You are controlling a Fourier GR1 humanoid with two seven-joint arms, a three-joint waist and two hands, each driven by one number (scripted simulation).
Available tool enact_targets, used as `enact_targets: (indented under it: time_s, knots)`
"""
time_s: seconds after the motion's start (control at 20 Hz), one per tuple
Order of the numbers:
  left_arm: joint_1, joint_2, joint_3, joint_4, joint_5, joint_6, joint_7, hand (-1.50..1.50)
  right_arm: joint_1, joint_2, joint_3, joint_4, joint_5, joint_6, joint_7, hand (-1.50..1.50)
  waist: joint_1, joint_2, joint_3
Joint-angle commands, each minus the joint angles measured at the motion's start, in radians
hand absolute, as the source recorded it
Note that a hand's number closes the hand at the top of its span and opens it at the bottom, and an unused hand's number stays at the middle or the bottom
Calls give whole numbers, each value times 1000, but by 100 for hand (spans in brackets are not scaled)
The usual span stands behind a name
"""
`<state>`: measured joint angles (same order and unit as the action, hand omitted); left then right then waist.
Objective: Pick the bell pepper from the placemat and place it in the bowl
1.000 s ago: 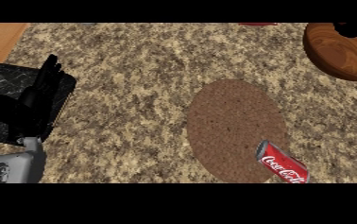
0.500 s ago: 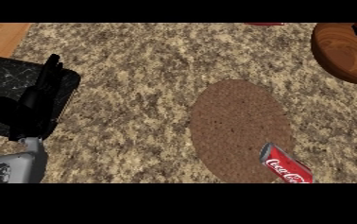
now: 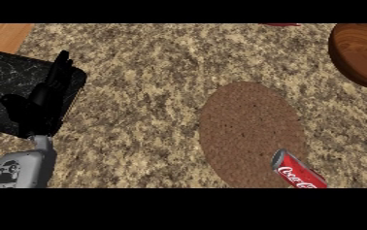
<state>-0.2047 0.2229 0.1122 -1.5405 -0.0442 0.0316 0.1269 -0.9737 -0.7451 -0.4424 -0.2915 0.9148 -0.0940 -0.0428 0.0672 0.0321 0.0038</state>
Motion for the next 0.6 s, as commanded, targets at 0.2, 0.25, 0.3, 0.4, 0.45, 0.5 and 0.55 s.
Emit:
enact_targets:
  time_s: [0.2, 0.25, 0.3, 0.4, 0.45, 0.5, 0.55]
  knots:
    - [-14, 29, 31, 35, 21, -26, -6, 0, 34, -64, -75, 103, -77, 114, -198, -150, -6, 3, 3]
    - [1, 10, 6, -35, 14, -14, 27, 0, 42, -56, -120, 105, -121, 100, -217, -150, 2, -3, 6]
    - [-17, 11, 19, 18, 9, -5, 13, 0, 26, -70, -146, 103, -151, 134, -246, -150, -14, -1, 4]
    - [6, 19, 35, 33, 10, -6, -18, 0, 8, -42, -253, 106, -260, 124, -257, -150, -20, -5, 5]
    - [14, 11, 16, -6, 9, -10, 1, 0, 0, -72, -294, 107, -297, 130, -250, -150, -15, -8, 6]
    - [-27, 16, 33, 12, 14, 4, 13, 0, -5, -59, -341, 101, -347, 122, -279, -150, -32, -8, 7]
    - [1, 21, 32, 2, 16, -8, 10, 0, 12, -62, -383, 106, -387, 113, -296, -150, -23, -7, 7]
